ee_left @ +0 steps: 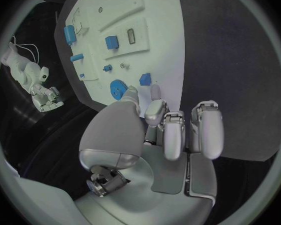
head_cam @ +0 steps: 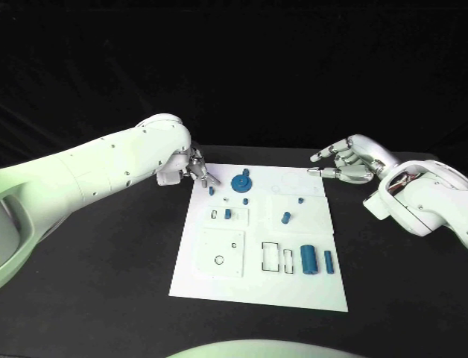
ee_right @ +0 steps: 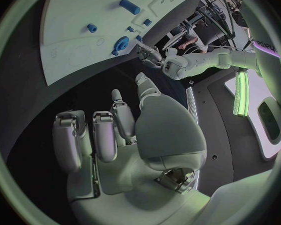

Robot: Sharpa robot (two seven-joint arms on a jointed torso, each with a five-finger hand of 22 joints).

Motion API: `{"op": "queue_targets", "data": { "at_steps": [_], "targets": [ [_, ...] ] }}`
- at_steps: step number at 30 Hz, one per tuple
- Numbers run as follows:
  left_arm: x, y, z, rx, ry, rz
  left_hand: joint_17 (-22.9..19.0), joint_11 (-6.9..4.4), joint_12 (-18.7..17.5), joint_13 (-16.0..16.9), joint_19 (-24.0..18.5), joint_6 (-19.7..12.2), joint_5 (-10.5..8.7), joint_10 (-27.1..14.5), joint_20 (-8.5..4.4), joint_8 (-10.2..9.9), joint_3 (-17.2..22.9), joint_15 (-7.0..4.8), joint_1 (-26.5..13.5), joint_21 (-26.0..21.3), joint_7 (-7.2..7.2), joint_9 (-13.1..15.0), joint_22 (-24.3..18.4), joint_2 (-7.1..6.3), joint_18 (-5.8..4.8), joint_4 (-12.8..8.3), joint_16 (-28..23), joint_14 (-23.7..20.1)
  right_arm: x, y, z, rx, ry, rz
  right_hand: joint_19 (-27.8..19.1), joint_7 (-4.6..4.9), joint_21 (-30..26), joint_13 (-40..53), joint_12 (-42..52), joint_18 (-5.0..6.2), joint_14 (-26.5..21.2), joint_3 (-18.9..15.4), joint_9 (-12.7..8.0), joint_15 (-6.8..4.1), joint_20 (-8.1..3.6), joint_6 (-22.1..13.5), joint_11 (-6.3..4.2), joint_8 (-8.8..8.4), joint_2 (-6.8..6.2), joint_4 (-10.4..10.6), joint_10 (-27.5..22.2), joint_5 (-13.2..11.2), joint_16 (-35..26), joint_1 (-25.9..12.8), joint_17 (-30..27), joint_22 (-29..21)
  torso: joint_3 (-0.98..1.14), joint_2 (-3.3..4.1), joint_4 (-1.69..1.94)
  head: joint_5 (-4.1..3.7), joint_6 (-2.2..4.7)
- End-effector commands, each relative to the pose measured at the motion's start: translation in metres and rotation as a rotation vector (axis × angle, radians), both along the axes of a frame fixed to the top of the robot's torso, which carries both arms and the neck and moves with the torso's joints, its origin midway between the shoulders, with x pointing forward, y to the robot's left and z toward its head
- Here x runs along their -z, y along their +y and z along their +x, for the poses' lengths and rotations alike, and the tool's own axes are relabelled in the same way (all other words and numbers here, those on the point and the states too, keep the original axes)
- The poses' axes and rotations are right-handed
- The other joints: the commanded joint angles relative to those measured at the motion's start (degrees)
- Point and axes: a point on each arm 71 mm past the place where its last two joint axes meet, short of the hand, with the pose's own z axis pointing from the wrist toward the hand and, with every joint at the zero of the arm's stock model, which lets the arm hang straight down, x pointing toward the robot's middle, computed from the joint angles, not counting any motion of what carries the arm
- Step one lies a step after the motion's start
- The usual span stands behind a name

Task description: Assemble the parts on the task board

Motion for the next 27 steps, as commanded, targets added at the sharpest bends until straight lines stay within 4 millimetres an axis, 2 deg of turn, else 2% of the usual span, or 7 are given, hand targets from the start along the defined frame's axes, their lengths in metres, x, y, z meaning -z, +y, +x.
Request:
{"op": "queue_targets", "data": {
  "at_steps": [1, 12, 19, 27],
  "targets": [
    [0.0017, -0.0044, -0.0026, 0.028, 0.036, -0.025, 15.1, -0.10, 0.3, 0.1, 2.7, 0.4, 0.33, 0.3, -0.08, 0.2, -0.1, -0.10, 0.6, 0.2, 0.01, 0.1, 6.3, 0.35, 0.38, -0.1, 0.2, 6.0, 0.0009, 0.0015, -0.0003, -0.015, 0.007, 0.000, 3.5, -0.06, -0.2, 3.3, -0.2, 0.23, 4.2, -0.3, 0.0, 0.18, -0.17, -0.1, -0.05, 0.07, 0.31, -0.1, -0.3, 0.3, -0.4, 0.2, 6.6, 10.9, 0.00, -0.02, 0.09, -0.01, -0.01],
    [0.0043, -0.0059, -0.0054, 0.047, 0.065, -0.016, 15.1, -0.26, 0.6, 0.4, 2.8, 1.0, 0.36, 0.7, -0.19, 0.1, 0.1, -0.22, 2.2, 0.5, -0.17, 0.3, 6.6, 0.88, 0.31, -0.4, 0.2, 6.0, 0.0009, 0.0019, -0.0002, -0.016, 0.007, -0.002, 3.5, -0.07, -0.1, 3.3, -0.1, 0.21, 4.2, -0.3, 0.0, 0.18, -0.17, -0.1, -0.05, 0.08, 0.38, -0.1, -0.2, 0.3, -0.3, 0.2, 6.7, 11.0, 0.05, 0.04, -0.08, 0.14, 0.28],
    [0.0046, -0.0059, -0.0051, 0.042, 0.062, -0.015, 15.1, -0.33, 0.7, 0.4, 2.8, 1.2, 0.35, 0.7, -0.26, 0.0, 0.4, -0.28, 3.2, 0.4, -0.25, 0.4, 6.6, 1.22, 0.32, -0.6, 0.2, 6.0, 0.0009, 0.0019, -0.0002, -0.016, 0.006, -0.002, 3.5, -0.06, -0.1, 3.3, -0.2, 0.21, 4.2, -0.4, 0.0, 0.17, -0.17, -0.1, -0.05, 0.09, 0.41, -0.2, -0.3, 0.3, -0.3, 0.2, 6.7, 11.0, 0.04, 0.02, -0.06, 0.09, 0.18],
    [0.0059, -0.0058, -0.0046, 0.033, 0.057, -0.015, 15.1, -0.50, 0.6, 0.3, 2.8, 1.3, 0.33, 0.8, -0.40, -0.4, 1.8, -0.41, 6.1, 0.4, -0.43, 0.6, 6.7, 1.71, 0.32, -1.6, 0.2, 6.0, 0.0010, 0.0018, -0.0002, -0.017, 0.007, -0.001, 3.5, -0.06, -0.1, 3.3, -0.2, 0.21, 4.2, -0.4, 0.0, 0.17, -0.17, -0.1, -0.05, 0.09, 0.41, -0.2, -0.3, 0.3, -0.3, 0.2, 6.7, 11.0, 0.01, 0.01, -0.02, 0.04, 0.09]
  ]
}}
